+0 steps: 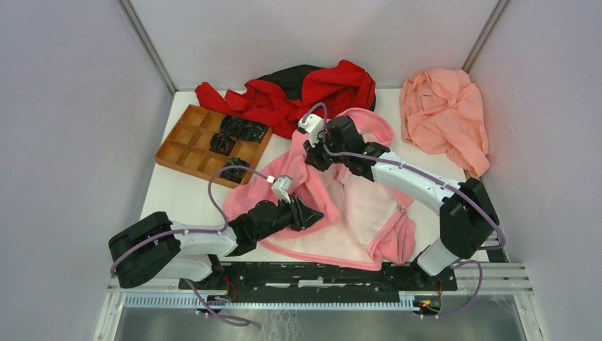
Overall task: Zip up the jacket
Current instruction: Pick up the jacket from the center of the board.
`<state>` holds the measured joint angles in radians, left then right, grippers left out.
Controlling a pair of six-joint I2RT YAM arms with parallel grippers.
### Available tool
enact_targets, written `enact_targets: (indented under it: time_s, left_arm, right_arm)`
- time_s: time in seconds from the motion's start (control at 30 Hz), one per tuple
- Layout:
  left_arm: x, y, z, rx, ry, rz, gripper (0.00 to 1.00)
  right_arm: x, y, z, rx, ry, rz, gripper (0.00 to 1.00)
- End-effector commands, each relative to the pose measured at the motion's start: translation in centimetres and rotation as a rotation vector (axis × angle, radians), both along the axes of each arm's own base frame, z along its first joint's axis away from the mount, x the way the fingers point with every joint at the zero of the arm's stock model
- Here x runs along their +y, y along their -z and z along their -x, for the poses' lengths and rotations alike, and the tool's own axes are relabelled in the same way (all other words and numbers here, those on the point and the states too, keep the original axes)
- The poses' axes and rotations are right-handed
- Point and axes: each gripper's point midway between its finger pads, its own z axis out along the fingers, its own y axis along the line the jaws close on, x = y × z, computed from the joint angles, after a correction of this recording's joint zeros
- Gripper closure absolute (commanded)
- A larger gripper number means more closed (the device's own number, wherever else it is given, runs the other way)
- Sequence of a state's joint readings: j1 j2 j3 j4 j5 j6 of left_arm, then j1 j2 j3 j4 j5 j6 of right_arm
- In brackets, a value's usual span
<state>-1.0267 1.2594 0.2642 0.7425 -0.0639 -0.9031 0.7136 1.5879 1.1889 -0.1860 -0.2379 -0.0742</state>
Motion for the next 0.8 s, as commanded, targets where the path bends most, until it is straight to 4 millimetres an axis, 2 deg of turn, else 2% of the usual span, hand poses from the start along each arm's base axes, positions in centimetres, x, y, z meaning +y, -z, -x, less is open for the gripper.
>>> enact_targets:
  time_s: [0.0,0.13,0.27,0.43,0.53,0.77]
  left_arm:
    - [-0.3,-1.8,0.3,-0.063,0.042,0.054,0.59]
    - [0.7,-1.2,0.4,-0.031,0.018,-0.002,0.43]
    - [2.0,-1.6,0.2,-0.003,-0.031,-0.052,0.34]
    - [1.8,-4.2,0.4,0.049,-0.062,0.073,0.28]
    - [0.9,-5.4,0.2,0.068,-0.091,0.178,0.27]
    - [0.8,-2.9,-2.8,0.06,-0.244,0.096,0.18]
  right_arm:
    - [0.4,-1.4,-0.6,-0.044,-0.001,-0.014,0.81]
    - [0.6,-1.4,-0.2,-0.031,-0.01,-0.03,0.82]
    - [1.1,-1.8,0.6,-0.011,-0.032,-0.067,0.81]
    - [2.1,-1.6,1.7,0.04,-0.07,-0.121,0.81]
    - [2.4,-1.5,1.9,0.067,-0.064,-0.146,0.81]
    - [2.5,-1.5,3.0,0.093,-0.081,-0.179,0.81]
